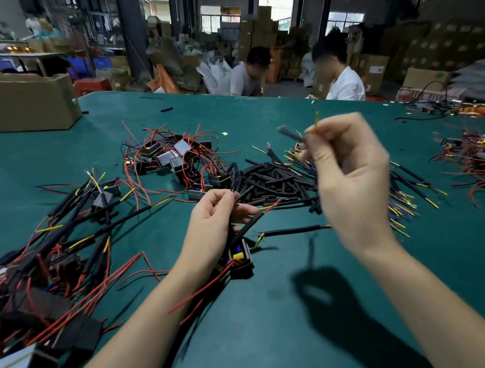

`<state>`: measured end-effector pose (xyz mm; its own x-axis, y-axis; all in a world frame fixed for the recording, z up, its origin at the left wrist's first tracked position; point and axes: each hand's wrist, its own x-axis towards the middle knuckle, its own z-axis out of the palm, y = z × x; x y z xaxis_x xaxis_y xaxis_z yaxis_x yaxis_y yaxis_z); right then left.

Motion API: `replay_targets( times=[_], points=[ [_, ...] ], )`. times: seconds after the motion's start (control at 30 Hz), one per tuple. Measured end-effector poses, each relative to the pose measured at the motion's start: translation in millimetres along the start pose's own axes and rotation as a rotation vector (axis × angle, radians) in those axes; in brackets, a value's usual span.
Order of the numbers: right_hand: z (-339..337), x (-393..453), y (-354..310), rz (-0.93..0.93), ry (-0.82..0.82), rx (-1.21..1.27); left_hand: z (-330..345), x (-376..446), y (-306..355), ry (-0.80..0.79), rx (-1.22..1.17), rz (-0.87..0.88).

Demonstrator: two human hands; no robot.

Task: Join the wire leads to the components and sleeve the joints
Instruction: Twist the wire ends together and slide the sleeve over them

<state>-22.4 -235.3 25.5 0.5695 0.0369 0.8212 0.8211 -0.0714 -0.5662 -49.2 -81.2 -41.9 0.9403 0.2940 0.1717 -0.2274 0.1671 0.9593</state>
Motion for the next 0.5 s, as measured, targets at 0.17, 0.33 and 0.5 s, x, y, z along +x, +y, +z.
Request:
replay_targets(
  times=[0.17,0.33,0.5],
  points=[
    [-17.6,-2.3,13.5,0.209,-0.234,-0.164,-1.2,-1.4,2.3,0.037,0.068,0.029],
    [-5.2,-20.3,28.9,0.528,-0.324,-0.079,0.2,-4.1,3.8,0.025,0.127,0.027],
    [0.8,-26.1,31.0,0.582,-0.342,-0.004,2.3,-8.5,5.1,-0.071,0.178,0.086]
  ],
)
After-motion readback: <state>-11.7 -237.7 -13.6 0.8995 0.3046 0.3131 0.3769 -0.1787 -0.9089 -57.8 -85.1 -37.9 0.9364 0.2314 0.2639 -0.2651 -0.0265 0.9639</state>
